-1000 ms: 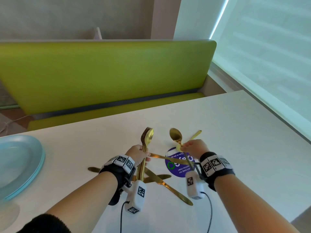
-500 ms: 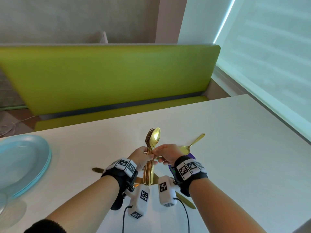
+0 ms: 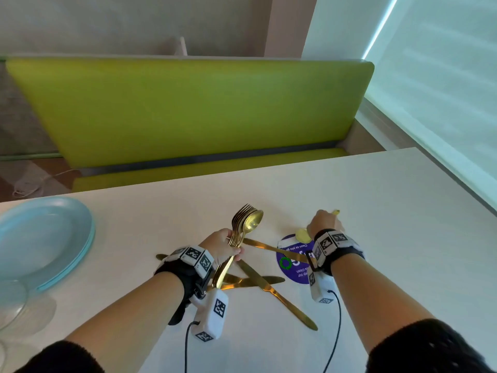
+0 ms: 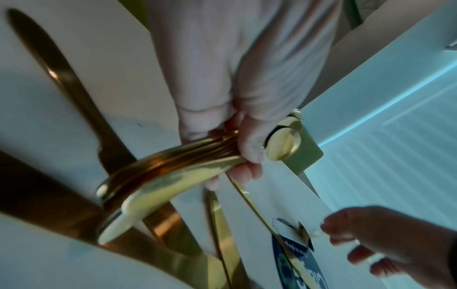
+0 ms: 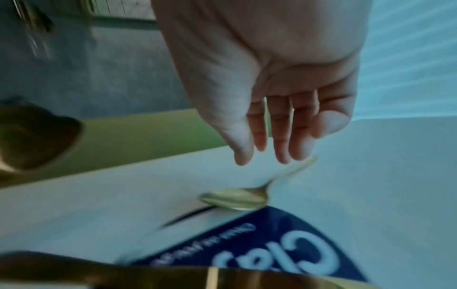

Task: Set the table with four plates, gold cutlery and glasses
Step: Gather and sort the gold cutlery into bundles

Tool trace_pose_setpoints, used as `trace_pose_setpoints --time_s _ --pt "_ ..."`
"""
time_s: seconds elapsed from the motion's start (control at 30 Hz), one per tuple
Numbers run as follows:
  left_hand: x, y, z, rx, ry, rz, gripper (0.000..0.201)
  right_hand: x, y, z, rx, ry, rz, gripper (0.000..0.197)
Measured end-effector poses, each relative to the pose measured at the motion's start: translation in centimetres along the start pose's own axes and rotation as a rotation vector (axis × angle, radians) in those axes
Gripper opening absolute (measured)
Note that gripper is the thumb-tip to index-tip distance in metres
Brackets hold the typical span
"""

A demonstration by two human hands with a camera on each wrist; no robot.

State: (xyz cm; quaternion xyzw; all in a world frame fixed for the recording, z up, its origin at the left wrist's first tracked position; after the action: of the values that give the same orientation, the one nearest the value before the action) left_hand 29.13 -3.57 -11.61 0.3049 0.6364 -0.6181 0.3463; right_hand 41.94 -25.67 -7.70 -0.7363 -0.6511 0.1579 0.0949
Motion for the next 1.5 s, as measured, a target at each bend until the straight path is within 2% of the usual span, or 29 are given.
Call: trace_pose_setpoints --time_s 0.17,0.4,0.73,0.97,1.07,1.2,1.27,1.4,1.5 --pt "0.3 0.1 -1.5 -0.003 0.07 0.011 0.016 -1.9 1.9 2.2 0.016 -0.137 -0.076 0.04" --pt "0.3 0.5 -2.2 -0.072 0.126 -0.012 0.015 -1.7 2.4 2.3 -0.068 -0.242 -0.144 0.036" --pt "1.4 0.6 -1.5 -0.043 -0.134 -0.063 0.019 -1.2 3.1 1.8 -0.107 -0.291 -0.218 0.033" --pt "1.2 0.3 -1.1 -0.073 -0.285 -0.062 0.012 0.4 2.0 1.4 -0.124 -0.31 -0.306 0.026" --pt "1.0 -0.3 -1.0 -0.075 -0.3 -0.063 0.012 0.8 0.9 0.5 -0.082 -0.126 -0.273 0.022" --pt "0.9 -1.1 -1.0 -0.083 -0.321 -0.055 0.01 2.3 -0.4 -1.5 -0.077 0.337 -0.289 0.007" --pt "0.8 -1.5 -1.1 -0.106 -0.341 -0.046 0.01 3.4 -1.5 -2.4 -0.047 0.525 -0.316 0.008" --pt "0.6 -3.4 -1.2 -0.091 -0.428 -0.044 0.012 6.5 -5.8 -1.8 0.249 0.973 -0.351 0.008" --pt "0.5 -5.4 -1.9 -0.096 -0.462 -0.011 0.012 8.6 -9.3 -0.1 0.416 1.103 -0.357 0.007"
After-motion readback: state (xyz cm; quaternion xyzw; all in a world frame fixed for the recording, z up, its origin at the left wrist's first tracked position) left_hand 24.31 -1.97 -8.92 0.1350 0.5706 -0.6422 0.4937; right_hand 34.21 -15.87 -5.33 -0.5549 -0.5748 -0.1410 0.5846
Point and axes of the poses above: each hand's wrist, its own y-axis towards the middle knuckle, its own z-axis out of the palm, x = y × z, the point moved 8 cm from there along y, towards the middle knuckle, and after that the axes turned 11 degrees about -y, right-handed, at the moved point
